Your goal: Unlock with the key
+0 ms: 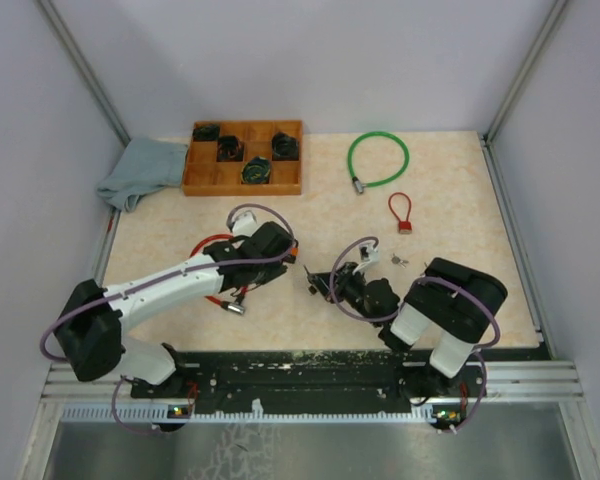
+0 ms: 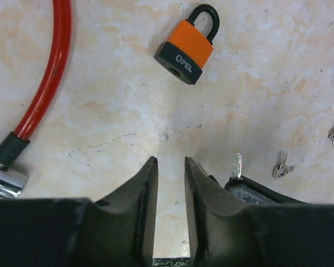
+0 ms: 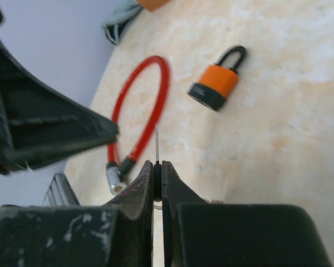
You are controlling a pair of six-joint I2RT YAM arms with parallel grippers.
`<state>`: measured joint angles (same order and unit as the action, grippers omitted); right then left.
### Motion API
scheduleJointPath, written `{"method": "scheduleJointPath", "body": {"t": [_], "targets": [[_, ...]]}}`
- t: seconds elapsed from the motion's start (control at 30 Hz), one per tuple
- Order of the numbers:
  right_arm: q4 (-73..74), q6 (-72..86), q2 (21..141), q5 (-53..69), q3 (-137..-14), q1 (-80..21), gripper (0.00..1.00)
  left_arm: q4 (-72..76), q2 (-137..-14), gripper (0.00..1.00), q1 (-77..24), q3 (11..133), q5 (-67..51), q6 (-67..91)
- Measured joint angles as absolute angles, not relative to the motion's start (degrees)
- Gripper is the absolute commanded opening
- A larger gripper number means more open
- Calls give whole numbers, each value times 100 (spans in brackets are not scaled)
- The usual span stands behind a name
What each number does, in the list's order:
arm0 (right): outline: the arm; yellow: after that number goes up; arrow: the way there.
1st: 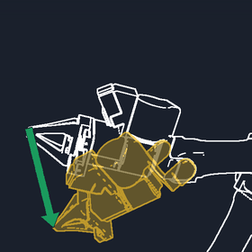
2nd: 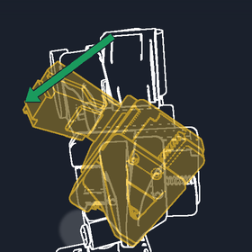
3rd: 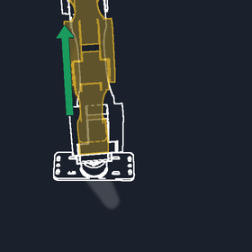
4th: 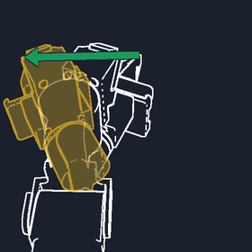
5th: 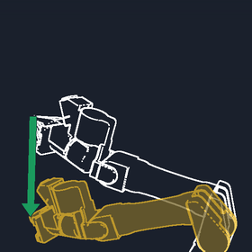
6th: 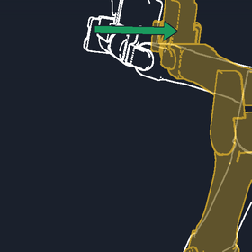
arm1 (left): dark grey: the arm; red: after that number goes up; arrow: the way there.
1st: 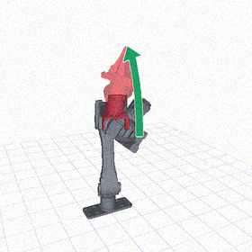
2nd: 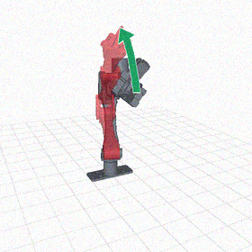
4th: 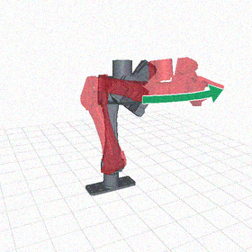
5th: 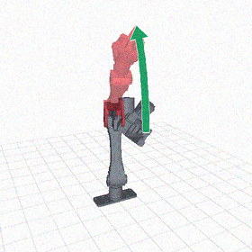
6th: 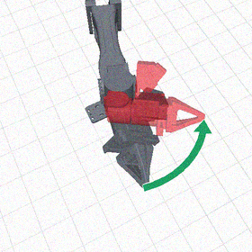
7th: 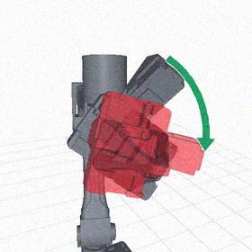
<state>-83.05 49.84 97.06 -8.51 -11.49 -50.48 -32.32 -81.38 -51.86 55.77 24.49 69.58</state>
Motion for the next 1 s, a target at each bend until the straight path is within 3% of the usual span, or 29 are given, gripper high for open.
{"method": "scheduleJointPath", "body": {"t": [0.27,0.43,0.63,1.0], "targets": [[-8143,4901,9483,-543,-823,-4606,0,-2578,-7669,65,-4128,5177,1879,5870],[-7922,4790,9214,-395,-834,-4550,0,-2445,-8136,73,-3645,5446,1592,5054],[-7380,4532,8858,-388,-834,-4504,0,-2790,-9756,76,-3551,7041,1382,4042],[-6517,4106,7942,-598,-827,-4442,0,-3708,-11697,65,-3527,8527,1035,3133]]}}
